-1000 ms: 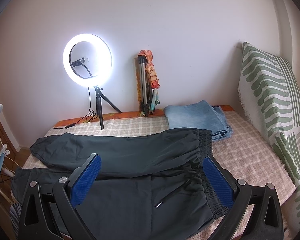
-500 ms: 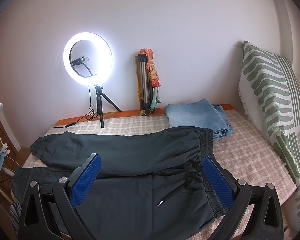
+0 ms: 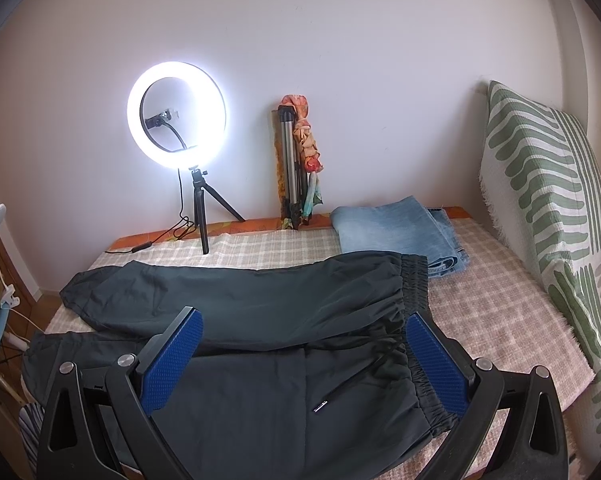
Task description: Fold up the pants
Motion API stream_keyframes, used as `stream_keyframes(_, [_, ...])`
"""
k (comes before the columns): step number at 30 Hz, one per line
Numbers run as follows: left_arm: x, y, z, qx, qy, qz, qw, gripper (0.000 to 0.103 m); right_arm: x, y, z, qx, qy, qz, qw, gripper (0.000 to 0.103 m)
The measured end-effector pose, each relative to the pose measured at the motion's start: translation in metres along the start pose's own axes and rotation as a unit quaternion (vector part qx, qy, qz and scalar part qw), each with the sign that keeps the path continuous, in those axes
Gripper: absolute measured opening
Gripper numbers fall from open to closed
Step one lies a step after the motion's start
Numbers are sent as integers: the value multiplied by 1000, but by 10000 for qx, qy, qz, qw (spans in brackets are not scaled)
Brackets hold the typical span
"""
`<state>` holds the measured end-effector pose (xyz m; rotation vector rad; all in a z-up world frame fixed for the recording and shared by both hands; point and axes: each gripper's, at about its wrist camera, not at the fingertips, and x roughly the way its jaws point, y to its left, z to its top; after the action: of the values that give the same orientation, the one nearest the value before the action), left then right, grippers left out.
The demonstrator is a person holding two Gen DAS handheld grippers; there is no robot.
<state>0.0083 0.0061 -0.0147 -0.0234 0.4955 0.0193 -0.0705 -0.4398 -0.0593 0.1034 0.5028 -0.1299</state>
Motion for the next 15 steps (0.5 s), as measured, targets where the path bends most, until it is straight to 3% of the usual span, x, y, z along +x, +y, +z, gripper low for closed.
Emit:
stream_keyframes(8, [5, 4, -1, 52, 23, 2, 10000, 102, 2, -1, 0, -14, 16, 19, 10000, 103])
stream_keyframes(15, [33, 30, -8, -69, 396, -19, 9992, 102, 8, 8, 6, -236, 34, 158, 9996, 103])
